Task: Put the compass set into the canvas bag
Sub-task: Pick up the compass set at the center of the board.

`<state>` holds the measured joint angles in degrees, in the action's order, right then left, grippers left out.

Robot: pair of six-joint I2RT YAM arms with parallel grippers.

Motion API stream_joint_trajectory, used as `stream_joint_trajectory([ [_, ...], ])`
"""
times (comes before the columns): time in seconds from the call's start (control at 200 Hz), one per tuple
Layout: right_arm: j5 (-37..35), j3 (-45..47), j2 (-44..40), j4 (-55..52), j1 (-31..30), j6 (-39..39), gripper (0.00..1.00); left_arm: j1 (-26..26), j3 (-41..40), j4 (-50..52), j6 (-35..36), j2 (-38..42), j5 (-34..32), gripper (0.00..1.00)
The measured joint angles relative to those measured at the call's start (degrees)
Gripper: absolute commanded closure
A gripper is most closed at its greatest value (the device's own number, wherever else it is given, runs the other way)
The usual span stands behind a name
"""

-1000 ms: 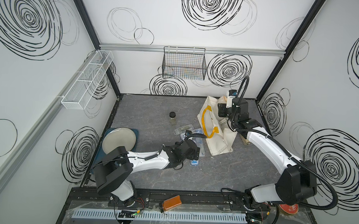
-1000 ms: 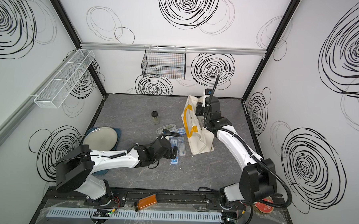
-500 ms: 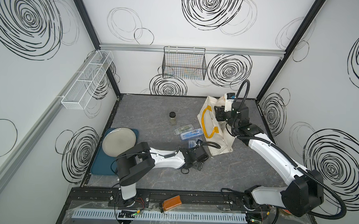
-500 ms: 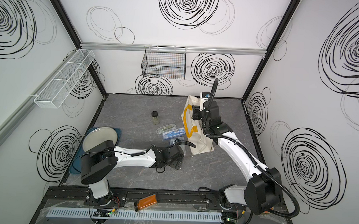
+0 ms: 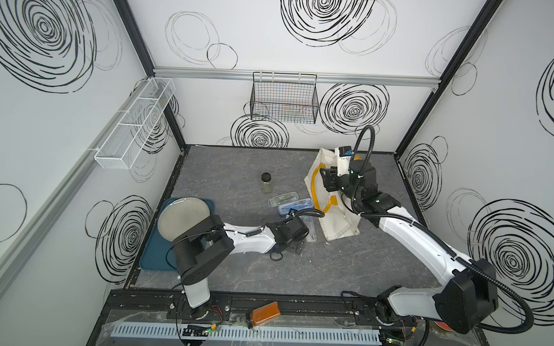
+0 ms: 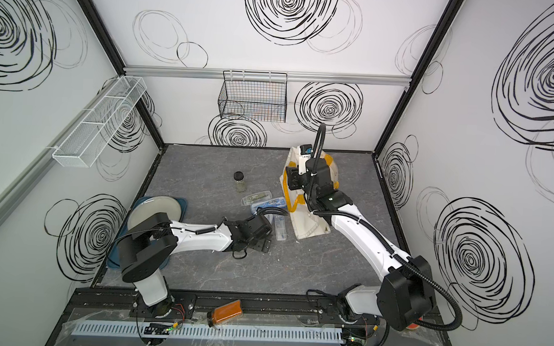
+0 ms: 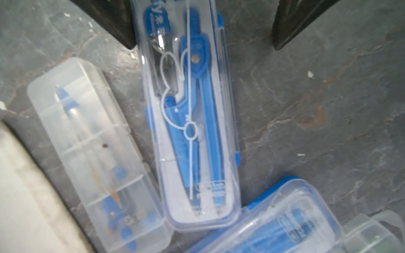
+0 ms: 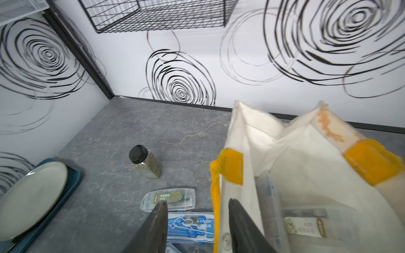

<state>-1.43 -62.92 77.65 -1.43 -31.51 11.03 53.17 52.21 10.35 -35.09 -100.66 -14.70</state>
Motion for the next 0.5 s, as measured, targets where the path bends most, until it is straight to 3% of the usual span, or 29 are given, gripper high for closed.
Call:
stream_joint_trajectory([
  [0.265,2.84,-5.77,9.44,-0.68,-5.60,-0.20,0.51,-2.86,-2.58,-3.58,-0.46,1.42,0.26,0.12],
  [0.5,2.23,-9.18,14.86,-2.05,-6.12,0.22,0.51,-3.48,-3.82,-5.07,1.25,2.12,0.76,0.15],
])
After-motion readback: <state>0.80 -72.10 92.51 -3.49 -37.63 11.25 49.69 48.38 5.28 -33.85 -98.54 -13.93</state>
